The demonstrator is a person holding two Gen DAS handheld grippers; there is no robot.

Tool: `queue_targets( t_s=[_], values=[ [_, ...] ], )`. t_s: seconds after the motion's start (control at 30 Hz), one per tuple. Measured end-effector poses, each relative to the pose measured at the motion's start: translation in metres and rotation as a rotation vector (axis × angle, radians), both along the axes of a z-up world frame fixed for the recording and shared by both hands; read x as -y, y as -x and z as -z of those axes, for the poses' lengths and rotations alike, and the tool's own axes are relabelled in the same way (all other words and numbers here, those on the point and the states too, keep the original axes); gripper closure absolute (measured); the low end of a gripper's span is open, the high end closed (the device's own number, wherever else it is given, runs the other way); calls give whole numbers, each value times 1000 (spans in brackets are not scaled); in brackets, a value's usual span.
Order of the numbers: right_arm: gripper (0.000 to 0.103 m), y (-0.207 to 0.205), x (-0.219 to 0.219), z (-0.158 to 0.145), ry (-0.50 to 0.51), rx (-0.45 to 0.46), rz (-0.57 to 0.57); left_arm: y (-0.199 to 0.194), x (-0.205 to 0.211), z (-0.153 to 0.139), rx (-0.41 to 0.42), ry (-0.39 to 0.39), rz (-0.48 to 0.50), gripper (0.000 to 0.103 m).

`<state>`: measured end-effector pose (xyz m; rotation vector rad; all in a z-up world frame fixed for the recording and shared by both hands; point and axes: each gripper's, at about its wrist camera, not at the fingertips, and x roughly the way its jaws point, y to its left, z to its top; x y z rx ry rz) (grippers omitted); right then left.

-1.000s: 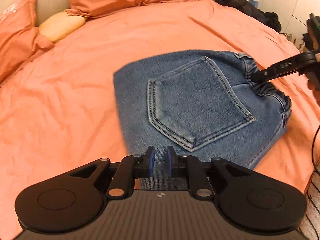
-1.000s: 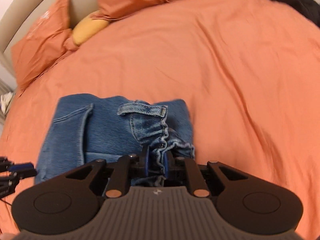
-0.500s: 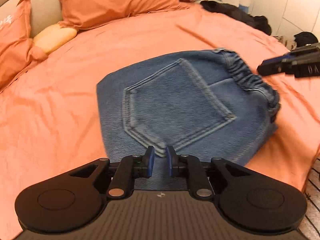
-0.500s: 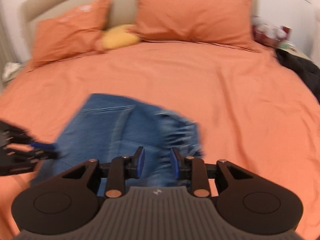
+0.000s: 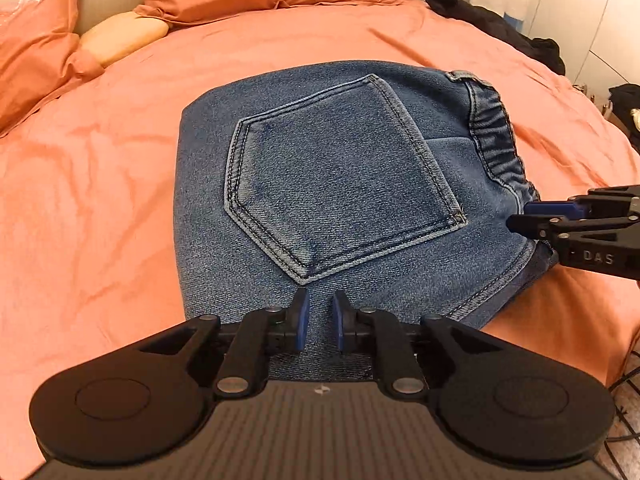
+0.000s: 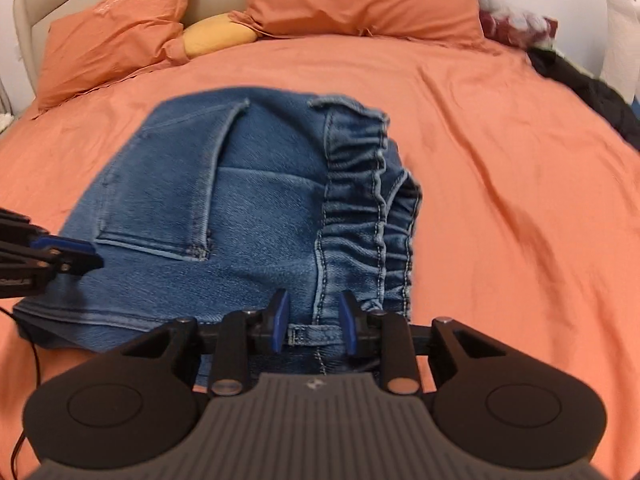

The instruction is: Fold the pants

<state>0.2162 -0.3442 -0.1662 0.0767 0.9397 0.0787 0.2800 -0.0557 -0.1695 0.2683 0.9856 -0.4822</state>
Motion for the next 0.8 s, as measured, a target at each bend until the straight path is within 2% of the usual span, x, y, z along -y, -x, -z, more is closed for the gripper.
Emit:
queue_targets(
  t_s=[0.1,0.2,0.27,0.33,0.37,0.4,0.43,0.5,0.57,0.63,0.7,0.8],
  values=[
    [81,-3,0,-6,-3,-15,1,3,2,-3,18,-5,-11,87],
    [81,-2,6,-14,-47,-10,30,6,0,-7,27,8,-34,87],
    [74,0,12,-25,-100,9,41,8,-4,-11,31,17,-47,86],
    [58,3,23,-36,-184,31,65,11,-8,-16,42,19,-57,76],
    [53,4,28,-42,-219,41,84,11,-11,-19,47,22,-64,70],
    [39,6,33,-46,-235,49,109,11,-15,-22,47,27,-71,57],
    [28,5,39,-49,-240,58,131,10,-20,-26,46,36,-79,49],
    [27,2,51,-48,-246,47,155,5,-31,-33,39,60,-90,45],
    [23,-6,64,-38,-284,-9,182,-3,-43,-39,30,81,-112,35],
    [23,-12,83,-23,-375,-64,219,-15,-60,-41,19,125,-148,19],
    [23,-17,97,-7,-470,-110,264,-32,-77,-37,-13,178,-199,17],
    [23,-24,110,12,-582,-156,286,-58,-100,-20,-108,281,-271,17]
  ],
)
